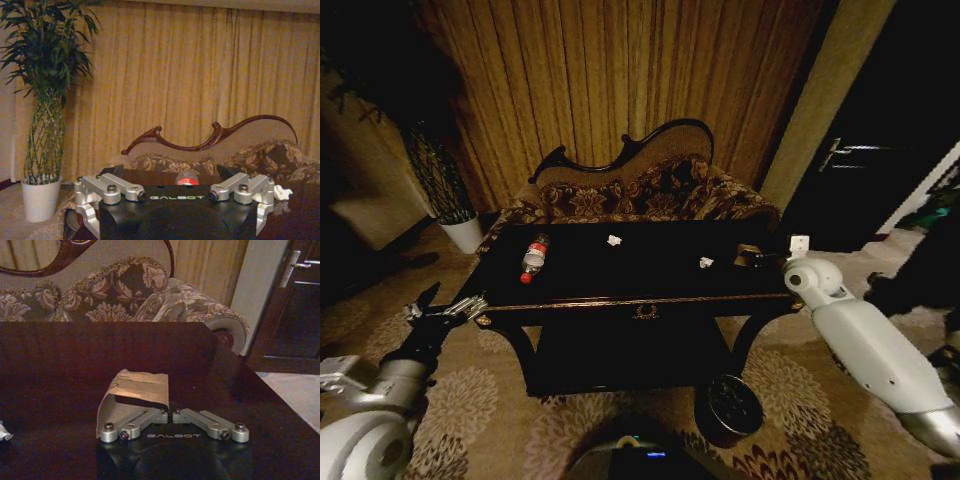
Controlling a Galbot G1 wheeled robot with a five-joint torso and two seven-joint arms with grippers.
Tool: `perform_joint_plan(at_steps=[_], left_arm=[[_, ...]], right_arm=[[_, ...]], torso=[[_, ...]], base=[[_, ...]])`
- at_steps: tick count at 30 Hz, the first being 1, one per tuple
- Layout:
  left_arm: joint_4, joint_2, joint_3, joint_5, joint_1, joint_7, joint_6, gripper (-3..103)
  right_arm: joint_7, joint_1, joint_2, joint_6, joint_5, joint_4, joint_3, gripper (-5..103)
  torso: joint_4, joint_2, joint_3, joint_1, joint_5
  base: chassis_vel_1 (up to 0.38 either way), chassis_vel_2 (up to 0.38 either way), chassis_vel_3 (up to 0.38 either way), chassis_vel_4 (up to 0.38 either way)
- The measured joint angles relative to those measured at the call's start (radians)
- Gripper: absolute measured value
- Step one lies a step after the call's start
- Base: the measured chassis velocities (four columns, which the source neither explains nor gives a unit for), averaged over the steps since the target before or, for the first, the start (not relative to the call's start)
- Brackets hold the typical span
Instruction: Move to the front of the table and place the trash on the table into the trash bin.
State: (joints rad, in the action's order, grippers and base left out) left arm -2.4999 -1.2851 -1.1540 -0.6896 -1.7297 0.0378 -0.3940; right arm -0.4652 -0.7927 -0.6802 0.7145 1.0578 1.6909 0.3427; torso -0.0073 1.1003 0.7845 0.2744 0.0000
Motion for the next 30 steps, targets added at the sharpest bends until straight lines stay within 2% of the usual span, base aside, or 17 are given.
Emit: perform_joint_plan(at_steps=[9, 12, 13, 15, 16, 21, 26, 30], left_arm=[[0.0, 0.002, 0.0, -0.001, 0.0, 0.0, -0.001, 100], [0.0, 0.002, -0.001, -0.004, 0.002, 0.0, -0.002, 100], [0.0, 0.002, -0.001, -0.004, 0.002, 0.0, -0.002, 100], [0.0, 0.002, -0.001, -0.005, 0.002, 0.0, -0.002, 100], [0.0, 0.002, -0.003, -0.006, 0.004, 0.0, -0.002, 100], [0.0, 0.008, -0.008, -0.018, 0.008, -0.001, 0.008, 100], [0.0, 0.027, -0.015, -0.046, 0.011, -0.005, 0.016, 100], [0.0, 0.046, -0.016, -0.067, 0.019, -0.013, 0.017, 100]], right_arm=[[0.02, -0.023, 0.01, -0.025, 0.0, 0.019, 0.029, 0], [0.097, -0.079, 0.021, -0.168, -0.068, 0.071, 0.083, 0], [0.097, -0.079, 0.021, -0.168, -0.068, 0.071, 0.083, 0], [0.144, -0.118, 0.024, -0.227, -0.115, 0.105, 0.122, 0], [0.179, -0.174, 0.024, -0.292, -0.145, 0.161, 0.17, 0], [0.191, -0.309, 0.003, -0.385, -0.153, 0.299, 0.249, 0], [0.175, -0.376, -0.045, -0.396, -0.15, 0.388, 0.266, 0], [0.159, -0.439, -0.1, -0.4, -0.184, 0.447, 0.27, 0]], torso=[[0.0001, 0.0, 0.0, 0.0, 0.0002], [0.0001, 0.0, 0.0, 0.0, 0.0002], [0.0001, 0.0, 0.0, 0.0, 0.0002], [0.0001, 0.0, 0.0, 0.0, -0.0002], [-0.0001, 0.0, 0.0, 0.0, -0.0001], [-0.0002, 0.0, 0.0, 0.0, -0.0002], [0.0003, 0.0, 0.0, 0.0, -0.0001], [0.0002, 0.0, 0.0, 0.0, -0.0001]], base=[[0.0, 0.0, 0.0, 0.0], [0.0, 0.0, 0.0, 0.0], [0.0, 0.0, 0.0, 0.0], [0.0, 0.0, 0.0, 0.0], [0.0, 0.0, 0.0, 0.0], [0.0, 0.0, 0.0, 0.0], [0.0, 0.0, 0.0, 0.0], [0.0, 0.0, 0.0, 0.0]])
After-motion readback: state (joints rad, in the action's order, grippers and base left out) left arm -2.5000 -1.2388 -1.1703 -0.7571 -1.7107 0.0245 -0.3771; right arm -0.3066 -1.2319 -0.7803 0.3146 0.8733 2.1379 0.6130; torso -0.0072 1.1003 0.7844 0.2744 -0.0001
